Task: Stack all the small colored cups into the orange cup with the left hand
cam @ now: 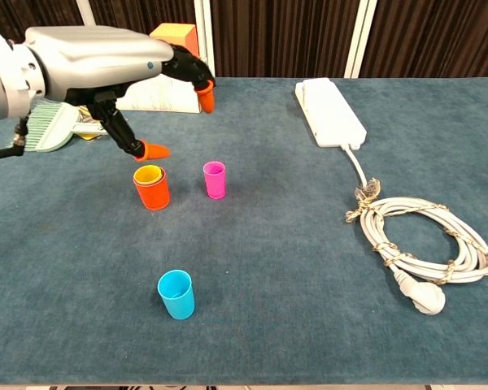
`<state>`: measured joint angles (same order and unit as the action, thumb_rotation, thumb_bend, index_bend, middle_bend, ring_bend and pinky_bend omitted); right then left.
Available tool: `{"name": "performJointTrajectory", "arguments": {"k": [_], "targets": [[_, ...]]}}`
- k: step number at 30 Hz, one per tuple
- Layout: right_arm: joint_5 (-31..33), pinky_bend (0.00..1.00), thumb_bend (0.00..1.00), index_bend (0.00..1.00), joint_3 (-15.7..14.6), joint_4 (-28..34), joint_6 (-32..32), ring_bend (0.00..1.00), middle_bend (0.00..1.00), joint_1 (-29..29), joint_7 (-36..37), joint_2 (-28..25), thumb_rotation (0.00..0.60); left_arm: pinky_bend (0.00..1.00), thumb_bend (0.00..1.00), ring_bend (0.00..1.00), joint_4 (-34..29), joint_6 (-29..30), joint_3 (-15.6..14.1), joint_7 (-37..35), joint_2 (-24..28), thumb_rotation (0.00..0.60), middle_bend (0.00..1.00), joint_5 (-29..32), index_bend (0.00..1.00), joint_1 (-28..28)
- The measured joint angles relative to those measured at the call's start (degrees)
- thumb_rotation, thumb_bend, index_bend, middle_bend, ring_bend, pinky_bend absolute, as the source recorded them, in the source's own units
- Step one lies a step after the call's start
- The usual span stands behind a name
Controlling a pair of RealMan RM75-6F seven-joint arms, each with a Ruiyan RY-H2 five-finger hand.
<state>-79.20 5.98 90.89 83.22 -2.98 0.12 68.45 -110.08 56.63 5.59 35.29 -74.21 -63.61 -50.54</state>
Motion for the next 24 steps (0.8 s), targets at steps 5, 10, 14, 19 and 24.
{"name": "performJointTrajectory", "arguments": {"k": [5,10,14,19,24], "targets": [[-0.14,0.06,0.34,0.12,0.11,0.40,0.53,0.12,0.05,0.20,0.25,-0.27,0.600,0.00,0.25,0.00,-3.24,-2.96,-0.64,0.61,0.83,0.600,0.10,1.52,0.30,-1.17],[0.00,0.06,0.34,0.12,0.24,0.44,0.64,0.12,0.05,0.30,0.60,-0.38,0.600,0.00,0.25,0.00,-5.38,-6.46,-2.13,0.73,1.02,0.600,0.10,4.06,0.30,-2.50],[-0.11,0.06,0.34,0.12,0.23,0.37,0.50,0.12,0.05,0.21,0.78,-0.32,0.600,0.00,0.25,0.00,-5.78,-7.12,-3.22,2.08,0.58,0.600,0.10,4.81,0.33,-3.26],[-0.30,0.06,0.34,0.12,0.26,0.32,0.77,0.12,0.05,0.26,0.92,-0.30,0.600,0.00,0.25,0.00,-5.92,-7.89,-4.90,3.22,-0.45,0.600,0.10,6.30,0.34,-4.03],[-0.33,0.06,0.34,0.12,0.36,0.34,1.00,0.12,0.05,0.34,1.12,-0.29,0.600,0.00,0.25,0.00,-6.03,-7.67,-6.34,3.84,-0.84,0.600,0.10,6.18,0.34,-4.03]]}}
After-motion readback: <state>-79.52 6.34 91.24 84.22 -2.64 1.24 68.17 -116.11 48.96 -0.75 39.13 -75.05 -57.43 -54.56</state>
